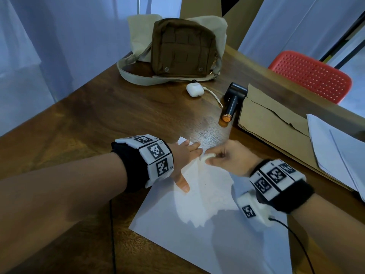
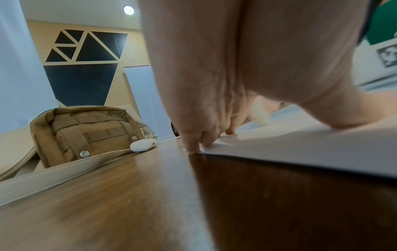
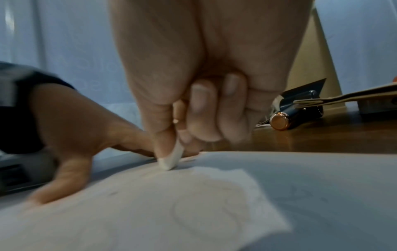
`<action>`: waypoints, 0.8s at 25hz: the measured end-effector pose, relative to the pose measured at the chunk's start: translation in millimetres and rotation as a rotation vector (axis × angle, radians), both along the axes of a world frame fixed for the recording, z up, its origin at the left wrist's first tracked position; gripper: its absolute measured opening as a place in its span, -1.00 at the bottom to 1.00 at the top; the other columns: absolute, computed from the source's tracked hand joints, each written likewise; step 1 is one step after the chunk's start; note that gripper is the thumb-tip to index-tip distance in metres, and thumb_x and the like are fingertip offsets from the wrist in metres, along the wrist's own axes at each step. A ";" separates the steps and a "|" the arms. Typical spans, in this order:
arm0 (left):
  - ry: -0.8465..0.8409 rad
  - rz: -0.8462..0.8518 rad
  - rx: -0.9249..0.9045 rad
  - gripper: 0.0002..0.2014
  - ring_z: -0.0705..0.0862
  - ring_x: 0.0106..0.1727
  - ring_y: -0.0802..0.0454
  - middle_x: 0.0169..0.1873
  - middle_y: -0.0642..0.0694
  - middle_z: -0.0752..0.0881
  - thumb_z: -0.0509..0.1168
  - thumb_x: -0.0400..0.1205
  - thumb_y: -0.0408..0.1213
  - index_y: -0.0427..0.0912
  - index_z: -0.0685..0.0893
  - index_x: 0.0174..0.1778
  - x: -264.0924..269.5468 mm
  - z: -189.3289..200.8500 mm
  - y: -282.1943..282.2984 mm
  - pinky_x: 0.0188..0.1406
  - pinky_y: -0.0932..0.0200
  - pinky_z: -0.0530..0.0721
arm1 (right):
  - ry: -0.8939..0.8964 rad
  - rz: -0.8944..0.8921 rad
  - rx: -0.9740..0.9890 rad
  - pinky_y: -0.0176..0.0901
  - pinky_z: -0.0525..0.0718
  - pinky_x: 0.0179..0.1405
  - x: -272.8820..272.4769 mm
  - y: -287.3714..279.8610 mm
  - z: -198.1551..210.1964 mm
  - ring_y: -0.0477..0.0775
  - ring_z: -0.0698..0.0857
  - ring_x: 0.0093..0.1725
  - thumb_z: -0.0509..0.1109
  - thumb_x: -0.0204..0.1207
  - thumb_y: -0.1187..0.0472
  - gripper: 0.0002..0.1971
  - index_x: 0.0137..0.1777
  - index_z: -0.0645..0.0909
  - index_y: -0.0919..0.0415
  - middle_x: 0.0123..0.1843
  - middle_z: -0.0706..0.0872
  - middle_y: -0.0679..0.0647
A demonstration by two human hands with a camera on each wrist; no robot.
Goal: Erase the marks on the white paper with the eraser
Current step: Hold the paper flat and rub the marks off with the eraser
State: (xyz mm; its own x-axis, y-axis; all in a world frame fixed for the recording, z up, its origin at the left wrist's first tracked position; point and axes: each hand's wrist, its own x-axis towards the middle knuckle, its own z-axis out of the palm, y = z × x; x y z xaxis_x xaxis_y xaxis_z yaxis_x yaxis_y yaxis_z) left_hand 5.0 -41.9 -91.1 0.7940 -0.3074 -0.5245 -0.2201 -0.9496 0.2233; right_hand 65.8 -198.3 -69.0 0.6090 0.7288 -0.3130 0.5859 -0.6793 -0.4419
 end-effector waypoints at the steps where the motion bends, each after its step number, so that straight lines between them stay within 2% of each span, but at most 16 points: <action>1: -0.003 -0.001 0.007 0.12 -0.27 0.67 -0.12 0.66 -0.09 -0.27 0.44 0.47 0.05 -0.18 -0.28 0.65 0.0 -0.7 0.1 0.64 -0.08 -0.09 | 0.074 0.029 -0.013 -0.59 0.40 -0.51 -6.2 -7.8 -0.4 -0.37 0.52 -0.56 0.36 0.54 0.27 -0.79 0.11 0.74 0.15 -0.60 0.56 -0.20; 3: -0.006 -0.008 0.014 0.13 -0.27 0.67 -0.11 0.66 -0.07 -0.28 0.43 0.47 0.06 -0.17 -0.29 0.65 0.4 -1.9 0.0 0.64 -0.07 -0.09 | 0.262 0.039 -0.028 -0.59 0.37 -0.52 -18.4 -20.5 2.0 -0.31 0.48 -0.58 0.39 0.51 0.28 -0.80 0.09 0.75 0.12 -0.63 0.57 -0.21; 4: -0.008 -0.009 0.011 0.13 -0.26 0.68 -0.11 0.66 -0.07 -0.27 0.44 0.47 0.06 -0.17 -0.28 0.65 0.5 -1.9 0.0 0.64 -0.07 -0.09 | 0.265 0.027 -0.028 -0.58 0.36 -0.49 -16.8 -21.8 1.9 -0.29 0.47 -0.56 0.41 0.50 0.26 -0.81 0.06 0.76 0.10 -0.61 0.57 -0.20; 7: -0.005 0.000 -0.011 0.14 -0.25 0.68 -0.10 0.66 -0.07 -0.26 0.45 0.45 0.06 -0.17 -0.27 0.66 0.6 -0.7 -0.1 0.63 -0.07 -0.08 | 0.043 -0.070 0.009 -0.40 0.48 -0.31 9.0 -8.3 -5.4 -0.28 0.54 -0.44 0.40 0.51 0.20 -0.83 0.03 0.77 0.07 -0.44 0.70 -0.11; 8: -0.002 0.003 -0.014 0.14 -0.25 0.68 -0.10 0.67 -0.07 -0.25 0.46 0.45 0.06 -0.16 -0.27 0.66 0.7 -0.4 -0.1 0.63 -0.08 -0.08 | 0.011 -0.098 0.035 -0.36 0.48 -0.29 12.2 -2.6 -5.7 -0.30 0.55 -0.43 0.38 0.52 0.20 -0.86 -0.02 0.77 0.05 -0.44 0.69 -0.13; 10: -0.004 0.000 0.001 0.14 -0.25 0.68 -0.11 0.67 -0.07 -0.25 0.45 0.45 0.07 -0.16 -0.27 0.66 1.3 -0.6 0.3 0.63 -0.08 -0.07 | 0.000 -0.054 0.068 -0.41 0.41 -0.39 8.0 -0.8 -4.1 -0.33 0.52 -0.53 0.36 0.53 0.25 -0.84 -0.12 0.73 -0.02 -0.60 0.58 -0.18; 13: -0.007 -0.015 0.032 0.14 -0.26 0.67 -0.13 0.66 -0.10 -0.27 0.43 0.47 0.07 -0.19 -0.29 0.65 0.9 -1.0 -0.8 0.63 -0.07 -0.08 | 0.197 0.064 -0.036 -0.57 0.35 -0.49 -12.7 -16.9 2.3 -0.28 0.46 -0.59 0.37 0.52 0.31 -0.81 0.01 0.76 0.06 -0.67 0.53 -0.23; 15: -0.011 -0.027 0.048 0.13 -0.25 0.67 -0.13 0.66 -0.11 -0.27 0.43 0.48 0.07 -0.19 -0.29 0.65 0.5 -0.5 -2.8 0.63 -0.06 -0.07 | 0.209 0.058 -0.064 -0.53 0.43 -0.42 -9.7 -17.0 3.9 -0.26 0.50 -0.52 0.40 0.50 0.27 -0.80 0.05 0.77 0.07 -0.58 0.60 -0.23; 17: -0.004 -0.027 0.034 0.14 -0.25 0.67 -0.14 0.66 -0.11 -0.27 0.44 0.47 0.07 -0.19 -0.30 0.65 0.5 1.4 -2.5 0.63 -0.08 -0.07 | 0.092 -0.039 0.001 -0.29 0.66 -0.18 8.5 -6.2 -0.4 -0.12 0.69 -0.29 0.40 0.50 0.24 -0.81 0.07 0.76 0.10 -0.32 0.80 -0.09; 18: 0.002 -0.025 0.027 0.15 -0.25 0.67 -0.13 0.66 -0.11 -0.27 0.44 0.46 0.08 -0.19 -0.30 0.65 0.3 2.0 -2.2 0.63 -0.09 -0.07 | 0.042 -0.083 0.027 -0.17 0.66 -0.09 12.8 -0.5 -2.2 -0.02 0.71 -0.21 0.39 0.51 0.22 -0.82 0.06 0.76 0.11 -0.22 0.82 0.03; 19: 0.002 -0.024 0.030 0.15 -0.26 0.67 -0.13 0.66 -0.11 -0.27 0.43 0.46 0.09 -0.18 -0.31 0.65 1.0 2.0 -1.7 0.63 -0.09 -0.07 | 0.017 -0.096 0.047 -0.17 0.63 -0.12 12.7 2.1 -3.3 -0.04 0.68 -0.24 0.38 0.52 0.22 -0.83 0.03 0.76 0.13 -0.24 0.80 0.06; 20: 0.000 -0.027 0.040 0.15 -0.26 0.67 -0.13 0.66 -0.11 -0.28 0.43 0.46 0.10 -0.18 -0.32 0.65 2.1 1.7 -1.2 0.63 -0.10 -0.07 | 0.023 -0.070 0.054 -0.28 0.57 -0.22 9.4 0.9 -3.0 -0.15 0.61 -0.34 0.37 0.52 0.24 -0.84 0.01 0.76 0.16 -0.35 0.74 -0.05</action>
State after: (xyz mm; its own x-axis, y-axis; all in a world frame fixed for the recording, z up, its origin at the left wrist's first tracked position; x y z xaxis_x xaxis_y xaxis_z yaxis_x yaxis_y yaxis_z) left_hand 7.1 -43.1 -89.4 0.7855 -0.3071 -0.5373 -0.2455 -0.9516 0.1850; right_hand 75.1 -197.4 -72.0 0.6524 0.7009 -0.2884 0.5271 -0.6930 -0.4918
